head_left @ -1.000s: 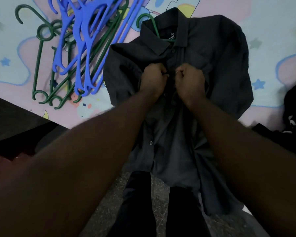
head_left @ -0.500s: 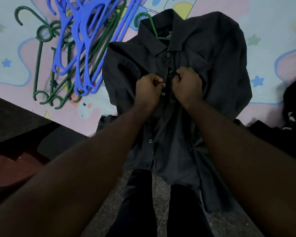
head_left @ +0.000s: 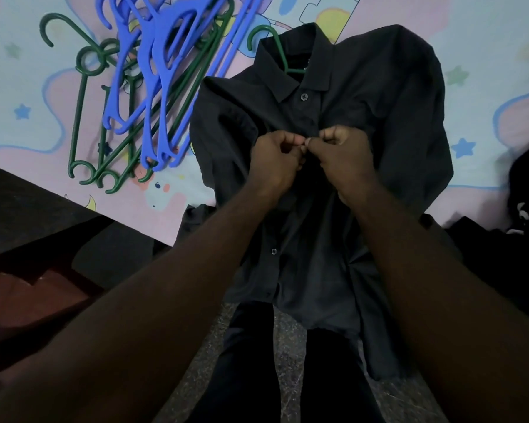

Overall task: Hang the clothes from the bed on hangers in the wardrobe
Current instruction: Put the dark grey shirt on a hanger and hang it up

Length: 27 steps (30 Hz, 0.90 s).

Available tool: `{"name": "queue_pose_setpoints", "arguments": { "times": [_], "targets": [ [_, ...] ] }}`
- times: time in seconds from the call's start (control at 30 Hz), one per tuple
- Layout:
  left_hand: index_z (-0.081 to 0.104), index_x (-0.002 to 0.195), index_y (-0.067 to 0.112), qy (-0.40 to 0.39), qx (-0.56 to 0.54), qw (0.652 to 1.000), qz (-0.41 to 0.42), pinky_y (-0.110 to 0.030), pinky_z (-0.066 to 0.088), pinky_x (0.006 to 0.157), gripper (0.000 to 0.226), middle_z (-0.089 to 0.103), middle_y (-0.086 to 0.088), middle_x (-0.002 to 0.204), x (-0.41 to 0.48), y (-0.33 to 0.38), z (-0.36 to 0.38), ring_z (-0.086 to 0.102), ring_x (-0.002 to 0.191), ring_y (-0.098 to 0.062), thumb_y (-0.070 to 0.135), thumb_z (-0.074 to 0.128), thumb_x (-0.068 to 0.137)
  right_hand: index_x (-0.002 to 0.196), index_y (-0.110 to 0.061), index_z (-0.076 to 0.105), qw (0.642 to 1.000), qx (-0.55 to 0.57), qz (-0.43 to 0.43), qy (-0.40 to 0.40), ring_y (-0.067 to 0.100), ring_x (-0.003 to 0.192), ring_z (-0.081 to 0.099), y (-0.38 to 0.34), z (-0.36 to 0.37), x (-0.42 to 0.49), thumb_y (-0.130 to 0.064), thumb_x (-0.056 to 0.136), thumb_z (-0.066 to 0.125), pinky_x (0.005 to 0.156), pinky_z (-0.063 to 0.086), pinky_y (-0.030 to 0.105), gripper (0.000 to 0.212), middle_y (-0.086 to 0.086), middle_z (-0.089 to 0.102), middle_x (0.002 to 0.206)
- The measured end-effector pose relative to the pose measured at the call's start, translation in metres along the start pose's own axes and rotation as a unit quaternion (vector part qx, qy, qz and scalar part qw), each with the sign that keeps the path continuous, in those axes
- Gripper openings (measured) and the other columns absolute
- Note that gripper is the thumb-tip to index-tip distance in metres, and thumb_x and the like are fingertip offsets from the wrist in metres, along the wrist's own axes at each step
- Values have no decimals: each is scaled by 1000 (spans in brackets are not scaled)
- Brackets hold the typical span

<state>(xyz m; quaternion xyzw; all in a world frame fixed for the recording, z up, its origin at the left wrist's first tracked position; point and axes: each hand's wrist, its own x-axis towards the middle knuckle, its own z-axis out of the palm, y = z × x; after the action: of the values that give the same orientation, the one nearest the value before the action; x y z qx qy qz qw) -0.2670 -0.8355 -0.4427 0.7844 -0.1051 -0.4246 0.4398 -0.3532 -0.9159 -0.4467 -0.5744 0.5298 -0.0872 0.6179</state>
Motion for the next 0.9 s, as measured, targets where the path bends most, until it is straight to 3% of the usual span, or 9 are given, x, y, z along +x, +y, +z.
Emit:
{"name": "queue_pose_setpoints", "arguments": {
  "times": [0.1,0.23,0.4,0.5,0.67,0.77,0.9],
  "targets": [
    [65,99,0,-13,-23,1000,-9,-17,55,64,9,66,-4,78,-4,1,-6,61,65,-5,-1,58,93,84,-13,69,999,-13,-3,-40,1,63,58,0,-4,-4,-18,89,67,57,48,18,7,-1,67,73],
    [64,90,7,-15,-28,999,-14,-18,55,63,10,66,-4,76,-5,2,-8,63,66,-7,-1,60,92,88,-11,66,996,-23,1,-88,5,66,59,-3,-11,-8,-15,91,66,56,48,17,4,0,65,74],
    [66,81,11,-25,-22,999,-11,-20,54,61,15,63,-2,67,1,4,-12,59,57,-6,-2,64,88,89,-7,67,990,41,39,-132,17,74,68,-8,-21,-9,-2,92,55,65,55,26,13,10,69,82],
    [65,77,12,-52,-11,999,-9,-22,55,63,17,63,-2,68,3,9,-15,60,59,-7,-3,64,88,87,-4,65,989,42,36,-134,18,68,69,-8,-21,-9,-5,93,61,60,58,27,7,14,68,80],
    [65,70,8,-75,-26,996,-35,-28,54,70,20,65,-6,69,3,20,-15,61,69,-15,10,64,90,76,-15,59,990,-102,-51,-85,15,59,68,-8,-14,-1,-12,90,68,55,59,33,16,5,66,66],
    [63,73,5,-55,-33,997,-35,-29,55,72,19,64,-12,75,5,20,-16,61,71,-18,6,63,91,76,-20,61,969,-203,-133,-54,15,63,68,-8,-12,-1,-21,85,66,62,59,43,10,-4,66,65],
    [60,76,0,-64,-78,994,-48,-21,53,62,20,61,-16,76,8,21,-14,58,66,-15,2,56,95,84,-12,65,966,-187,-178,-29,10,64,65,-10,-12,-8,-19,88,63,66,56,36,9,-4,67,69]
  ]
}}
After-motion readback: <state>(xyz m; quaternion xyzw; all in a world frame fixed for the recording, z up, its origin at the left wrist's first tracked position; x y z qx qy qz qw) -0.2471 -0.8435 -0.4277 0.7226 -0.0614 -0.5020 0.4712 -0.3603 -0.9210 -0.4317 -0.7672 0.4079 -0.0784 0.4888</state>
